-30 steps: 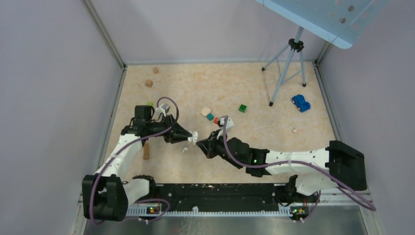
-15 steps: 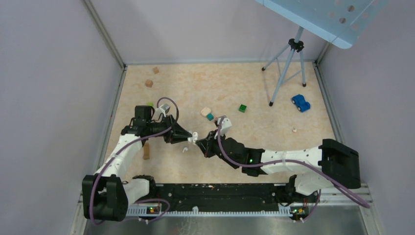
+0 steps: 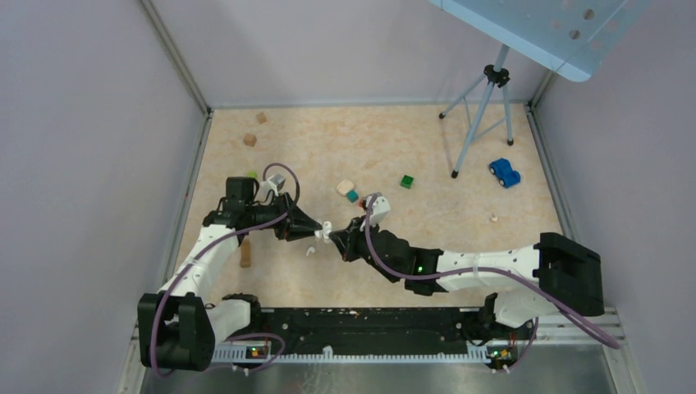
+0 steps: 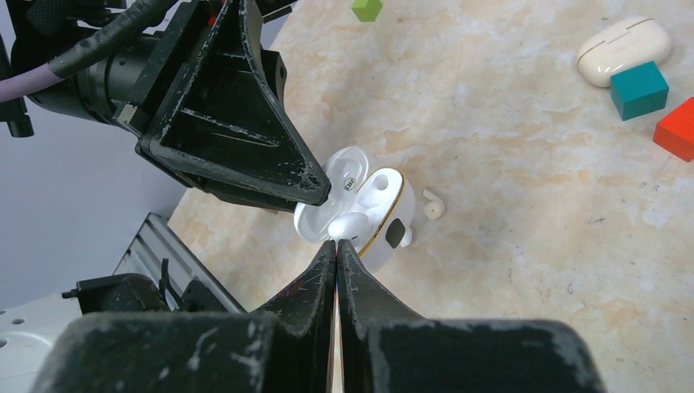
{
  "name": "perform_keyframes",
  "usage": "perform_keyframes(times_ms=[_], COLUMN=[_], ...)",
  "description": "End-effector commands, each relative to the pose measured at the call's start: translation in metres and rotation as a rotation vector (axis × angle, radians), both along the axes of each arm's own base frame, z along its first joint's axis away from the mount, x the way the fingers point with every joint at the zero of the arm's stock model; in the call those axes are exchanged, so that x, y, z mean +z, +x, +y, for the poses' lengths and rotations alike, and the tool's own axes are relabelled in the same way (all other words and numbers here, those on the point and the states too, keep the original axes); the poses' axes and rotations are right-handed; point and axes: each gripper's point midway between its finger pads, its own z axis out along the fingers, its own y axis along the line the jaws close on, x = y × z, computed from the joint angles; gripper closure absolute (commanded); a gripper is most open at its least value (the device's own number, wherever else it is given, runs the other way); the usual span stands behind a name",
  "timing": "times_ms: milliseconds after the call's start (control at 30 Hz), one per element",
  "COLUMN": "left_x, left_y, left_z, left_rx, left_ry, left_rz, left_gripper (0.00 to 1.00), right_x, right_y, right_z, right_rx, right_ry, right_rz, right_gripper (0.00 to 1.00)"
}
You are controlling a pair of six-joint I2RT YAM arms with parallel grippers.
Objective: Insert the wireless bluetooth earbuds into the charging case
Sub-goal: Pick up the right earbud from the center of the board.
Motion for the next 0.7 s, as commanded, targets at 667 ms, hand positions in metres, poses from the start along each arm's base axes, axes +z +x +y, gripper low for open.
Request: perform_keyframes(times_ms=[667], left_x=[0.022], left_y=[0.002], left_z=[0.000], left_rx=[-0.017], left_ry=[-0.018], left_rz=[-0.099], left_gripper=[0.93], right_x=[0.013], right_y=[0.013], right_z=[0.006], right_rx=[-0.038], right_ry=[0.031], right_rz=[0.018], right_gripper=[1.00])
